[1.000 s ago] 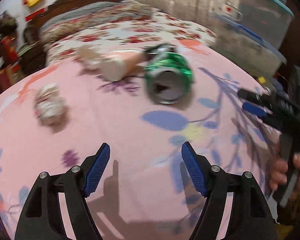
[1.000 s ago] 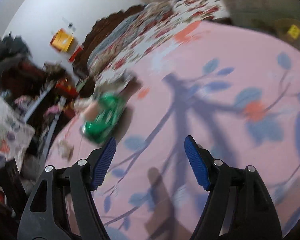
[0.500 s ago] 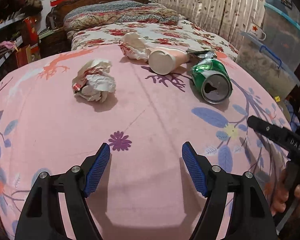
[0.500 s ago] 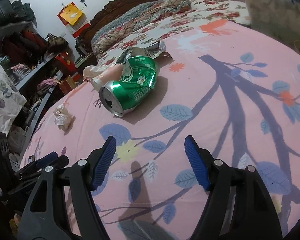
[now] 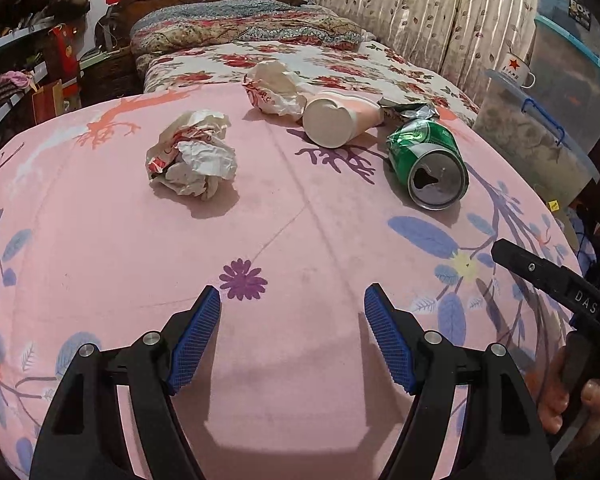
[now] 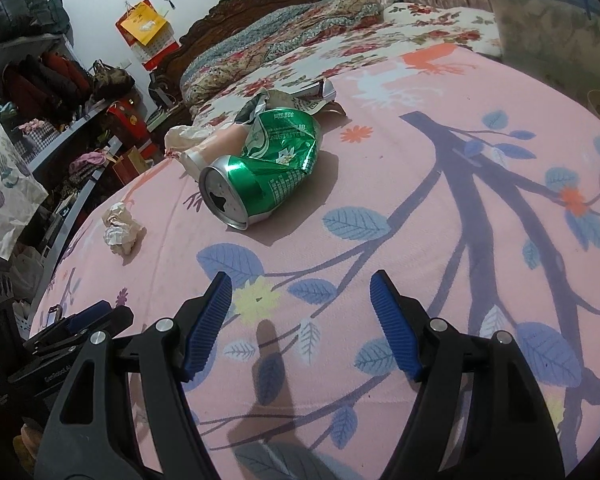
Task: Collect trash
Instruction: 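Move both open tools back over the bed toward the green can and pink cup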
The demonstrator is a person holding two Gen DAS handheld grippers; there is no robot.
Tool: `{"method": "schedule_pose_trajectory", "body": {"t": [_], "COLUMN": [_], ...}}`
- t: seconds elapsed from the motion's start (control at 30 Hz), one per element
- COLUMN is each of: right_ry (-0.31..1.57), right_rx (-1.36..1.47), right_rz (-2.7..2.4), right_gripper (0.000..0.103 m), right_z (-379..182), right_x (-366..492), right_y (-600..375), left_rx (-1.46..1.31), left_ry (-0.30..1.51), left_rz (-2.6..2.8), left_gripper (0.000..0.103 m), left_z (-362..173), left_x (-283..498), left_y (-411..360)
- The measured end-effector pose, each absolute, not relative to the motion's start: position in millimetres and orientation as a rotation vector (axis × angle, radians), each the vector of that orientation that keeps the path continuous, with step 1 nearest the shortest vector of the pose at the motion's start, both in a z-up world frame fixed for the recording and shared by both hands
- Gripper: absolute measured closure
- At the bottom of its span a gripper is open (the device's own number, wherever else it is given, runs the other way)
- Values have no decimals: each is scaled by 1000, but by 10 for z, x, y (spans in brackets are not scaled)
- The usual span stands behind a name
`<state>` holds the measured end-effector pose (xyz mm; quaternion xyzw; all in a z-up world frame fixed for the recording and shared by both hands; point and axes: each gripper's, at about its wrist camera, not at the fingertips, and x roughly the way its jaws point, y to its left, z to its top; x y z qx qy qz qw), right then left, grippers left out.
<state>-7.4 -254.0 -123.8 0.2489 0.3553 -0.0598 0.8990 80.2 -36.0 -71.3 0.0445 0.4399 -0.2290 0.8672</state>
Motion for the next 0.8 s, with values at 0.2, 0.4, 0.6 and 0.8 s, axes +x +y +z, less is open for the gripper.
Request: {"method": "schedule_pose_trajectory", "body": {"t": [0.2, 0.4, 0.6, 0.8], "right_ry": [733, 726, 722, 722], "right_rx": [523, 543, 559, 557], "right_rz": [-119, -112, -100, -98], "right_gripper": [30, 31, 31, 30], "right_z": [-1229, -1231, -1240, -1244], "right_x": [-74, -82, -86, -83], "right_y": [-2539, -2578, -2615, -2608], "left_rx": [156, 188, 141, 56], "left_ry": [926, 930, 902, 887], "left_rz": [-458, -446, -463, -461], "left_gripper": [31, 31, 31, 31], "left_z": [-727, -738, -698, -679], "left_x": [854, 953, 943, 971], "left_y": [-499, -635, -585, -453]}}
